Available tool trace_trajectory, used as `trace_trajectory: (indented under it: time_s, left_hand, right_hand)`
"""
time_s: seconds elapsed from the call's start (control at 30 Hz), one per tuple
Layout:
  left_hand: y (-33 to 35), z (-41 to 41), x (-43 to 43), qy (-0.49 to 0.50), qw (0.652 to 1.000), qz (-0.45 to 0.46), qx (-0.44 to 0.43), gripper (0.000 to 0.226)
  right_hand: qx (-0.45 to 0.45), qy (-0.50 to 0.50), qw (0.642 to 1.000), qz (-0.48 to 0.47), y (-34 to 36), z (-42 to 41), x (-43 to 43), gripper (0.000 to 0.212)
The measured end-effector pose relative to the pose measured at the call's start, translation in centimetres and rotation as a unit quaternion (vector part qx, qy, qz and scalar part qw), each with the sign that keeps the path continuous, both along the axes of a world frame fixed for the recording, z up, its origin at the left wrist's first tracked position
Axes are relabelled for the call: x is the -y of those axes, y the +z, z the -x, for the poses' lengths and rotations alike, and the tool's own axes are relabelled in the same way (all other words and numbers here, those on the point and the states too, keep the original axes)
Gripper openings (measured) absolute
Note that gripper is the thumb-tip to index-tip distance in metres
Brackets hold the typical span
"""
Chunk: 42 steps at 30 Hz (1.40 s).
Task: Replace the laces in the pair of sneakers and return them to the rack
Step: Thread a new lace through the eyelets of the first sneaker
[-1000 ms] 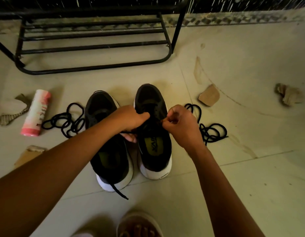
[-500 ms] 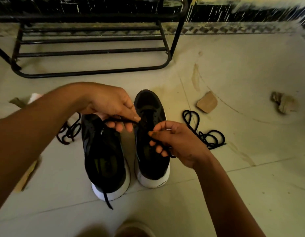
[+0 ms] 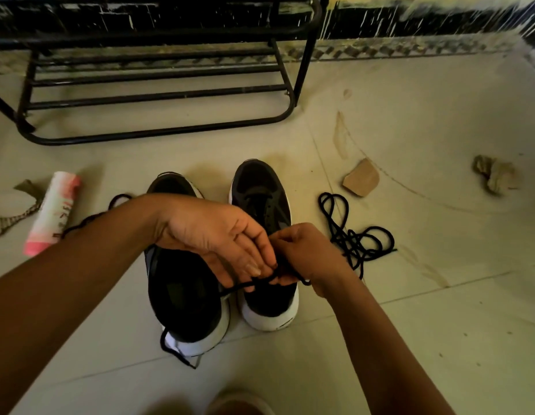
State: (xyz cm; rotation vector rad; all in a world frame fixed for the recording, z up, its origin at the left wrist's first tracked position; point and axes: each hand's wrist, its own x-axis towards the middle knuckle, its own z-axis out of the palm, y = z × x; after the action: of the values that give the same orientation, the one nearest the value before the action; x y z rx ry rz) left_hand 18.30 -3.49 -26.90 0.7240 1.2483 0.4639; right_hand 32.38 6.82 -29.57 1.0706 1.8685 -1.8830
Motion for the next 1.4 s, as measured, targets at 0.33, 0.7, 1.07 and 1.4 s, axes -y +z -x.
trace_trajectory:
  time_s: [0.33, 0.7, 1.07, 1.4]
  left_hand:
    - [0.1, 0.6, -0.5, 0.012, 0.977, 0.021, -0.211, 0.005]
    - [-2.3, -0.7, -3.7, 0.032, 0.778, -0.112, -0.618, 0.028]
    - [-3.0, 0.5, -4.7, 0.024, 0.844, -0.021, -0.536, 0.015]
    - [-3.6, 1.2, -3.0, 0.254, 0.914, -0.017, -0.316, 0.028]
  right_hand:
    - [-0.07, -0.224, 0.966, 0.107, -0.8, 0.3, 1.3, 0.011]
    - [-0.106, -0.203, 0.973, -0.002, -1.8, 0.0, 1.9, 0.026]
    - [-0.08, -0.148, 0.986, -0.005, -1.6, -0.2, 1.5, 0.022]
    - [-0.036, -0.091, 0.995, 0.035, -0.9, 0.9, 2.1, 0.039]
